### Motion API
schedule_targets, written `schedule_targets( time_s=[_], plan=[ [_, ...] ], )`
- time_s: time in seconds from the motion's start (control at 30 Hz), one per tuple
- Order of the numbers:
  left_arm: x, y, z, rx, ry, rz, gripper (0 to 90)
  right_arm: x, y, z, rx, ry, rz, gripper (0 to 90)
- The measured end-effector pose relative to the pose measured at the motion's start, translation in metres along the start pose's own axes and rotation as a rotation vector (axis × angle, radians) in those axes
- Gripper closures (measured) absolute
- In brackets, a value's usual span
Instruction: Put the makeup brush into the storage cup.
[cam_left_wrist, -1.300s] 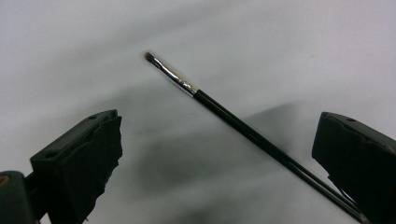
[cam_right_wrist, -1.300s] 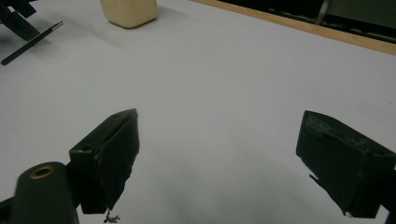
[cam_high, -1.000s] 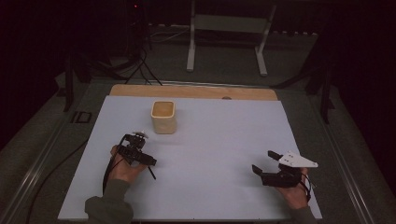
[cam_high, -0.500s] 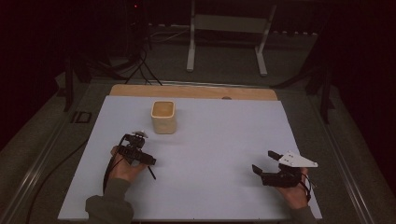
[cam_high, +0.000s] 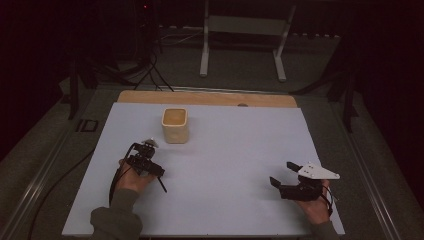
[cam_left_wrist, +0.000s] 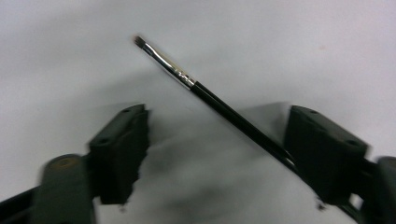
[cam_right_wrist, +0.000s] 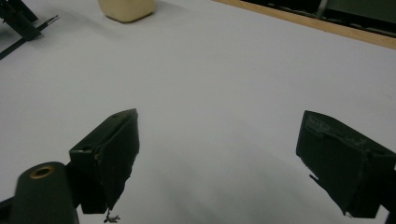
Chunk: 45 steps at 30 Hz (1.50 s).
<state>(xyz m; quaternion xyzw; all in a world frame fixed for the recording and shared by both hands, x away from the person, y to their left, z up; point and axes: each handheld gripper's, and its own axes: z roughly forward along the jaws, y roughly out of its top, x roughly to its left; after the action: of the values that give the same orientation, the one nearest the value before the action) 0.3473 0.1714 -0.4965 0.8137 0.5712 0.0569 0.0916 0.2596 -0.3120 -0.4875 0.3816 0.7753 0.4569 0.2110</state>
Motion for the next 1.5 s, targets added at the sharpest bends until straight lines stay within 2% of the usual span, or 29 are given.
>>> schedule_targets(
  time_s=[0.2,0.37,0.43,0.57,0.7,0.87,1.1,1.5],
  plan=[
    [0.006,0.005,-0.004,0.05,-0.015,0.068,48.9,0.0,0.0,0.0,0.004,0.0,-0.002,13.2],
    [0.009,0.01,-0.005,0.091,-0.026,0.121,73.1,0.0,0.0,0.0,0.008,-0.004,-0.001,13.2],
    [0.009,0.012,-0.005,0.114,-0.025,0.139,79.1,0.0,0.0,0.0,0.011,-0.003,-0.002,13.2],
    [0.011,0.016,-0.004,0.152,-0.041,0.156,85.6,0.0,0.0,0.0,0.01,-0.007,-0.002,13.2],
    [0.012,0.019,-0.004,0.17,-0.057,0.17,86.0,-0.001,-0.001,0.0,0.012,-0.007,0.002,13.3],
    [0.017,0.015,-0.005,0.137,-0.082,0.159,86.1,-0.001,-0.001,0.0,0.013,-0.009,0.003,13.3],
    [0.019,0.01,-0.007,0.108,-0.04,0.154,86.0,-0.001,-0.001,0.0,0.012,-0.01,0.004,13.2],
    [0.03,0.005,-0.022,0.042,-0.061,0.129,86.0,-0.001,-0.001,0.001,0.013,-0.01,0.002,13.2]
  ],
)
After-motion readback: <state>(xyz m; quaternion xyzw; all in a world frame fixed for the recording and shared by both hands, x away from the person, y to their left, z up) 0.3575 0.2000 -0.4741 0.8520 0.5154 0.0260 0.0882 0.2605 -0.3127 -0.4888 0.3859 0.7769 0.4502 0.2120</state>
